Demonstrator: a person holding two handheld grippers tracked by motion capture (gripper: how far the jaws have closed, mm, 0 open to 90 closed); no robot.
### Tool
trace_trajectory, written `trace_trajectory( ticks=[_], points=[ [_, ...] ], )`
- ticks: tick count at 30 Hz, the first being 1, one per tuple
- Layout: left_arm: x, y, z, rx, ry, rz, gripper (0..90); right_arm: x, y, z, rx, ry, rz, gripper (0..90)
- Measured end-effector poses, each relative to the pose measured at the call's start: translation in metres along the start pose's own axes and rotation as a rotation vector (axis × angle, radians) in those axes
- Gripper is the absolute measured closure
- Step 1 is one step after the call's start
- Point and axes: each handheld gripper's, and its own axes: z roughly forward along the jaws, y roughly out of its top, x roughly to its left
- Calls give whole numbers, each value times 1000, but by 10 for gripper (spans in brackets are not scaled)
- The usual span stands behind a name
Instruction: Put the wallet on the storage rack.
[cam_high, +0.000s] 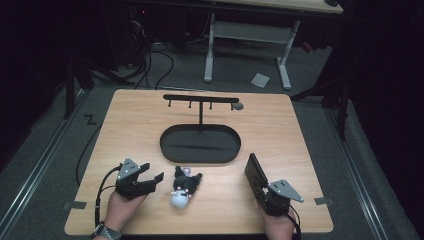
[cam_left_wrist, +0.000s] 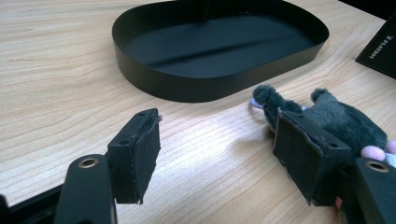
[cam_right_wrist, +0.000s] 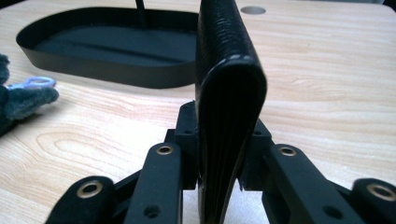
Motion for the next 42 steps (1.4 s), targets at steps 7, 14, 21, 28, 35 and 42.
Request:
trace_trajectory(
  ticks=[7,14,21,28,35,42],
  points=[
    [2,-2,-2,-1,5,-6,317,2,4,-2,-33,6,-14,752],
    [1,-2,-2,2,4,-4,316,5,6,-2,-54,26,-33,757],
    [-2,-2,-4,-1,-2,5,315,12,9,-3,-74,52,-52,761],
    [-1,-2,-2,1,-1,9,314,22,18,-1,-91,102,-68,763],
    [0,-2,-3,-2,-4,10,313,32,30,8,-104,141,-73,763],
    [1,-2,-4,-10,-15,9,313,39,39,20,-115,150,-69,763]
  ],
)
